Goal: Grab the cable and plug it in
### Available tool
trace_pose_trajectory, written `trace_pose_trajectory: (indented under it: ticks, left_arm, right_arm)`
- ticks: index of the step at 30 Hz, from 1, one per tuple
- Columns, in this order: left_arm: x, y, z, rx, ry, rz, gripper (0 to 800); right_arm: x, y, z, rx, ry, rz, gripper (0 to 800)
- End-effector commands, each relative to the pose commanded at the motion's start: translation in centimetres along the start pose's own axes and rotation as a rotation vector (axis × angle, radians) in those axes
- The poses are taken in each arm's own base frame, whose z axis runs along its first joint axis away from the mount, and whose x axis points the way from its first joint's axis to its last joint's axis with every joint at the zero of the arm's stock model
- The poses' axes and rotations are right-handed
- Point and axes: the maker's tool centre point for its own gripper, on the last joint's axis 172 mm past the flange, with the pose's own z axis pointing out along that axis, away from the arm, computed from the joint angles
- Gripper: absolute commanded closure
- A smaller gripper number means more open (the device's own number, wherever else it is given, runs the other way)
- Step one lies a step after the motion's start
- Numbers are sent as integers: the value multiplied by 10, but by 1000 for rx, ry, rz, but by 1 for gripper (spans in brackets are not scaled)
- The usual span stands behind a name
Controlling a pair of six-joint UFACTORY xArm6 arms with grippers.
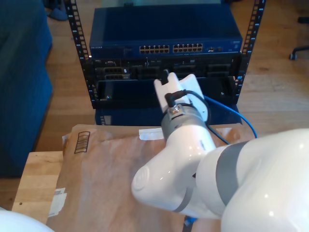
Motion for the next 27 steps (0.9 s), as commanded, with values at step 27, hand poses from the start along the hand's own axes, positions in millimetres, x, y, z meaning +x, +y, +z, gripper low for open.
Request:
trace_pose_trajectory:
  ticks: [27]
  left_arm:
    - [0,0,0,0,0,0,0]
  right_arm:
    - [82,20,60,187,121,428,800]
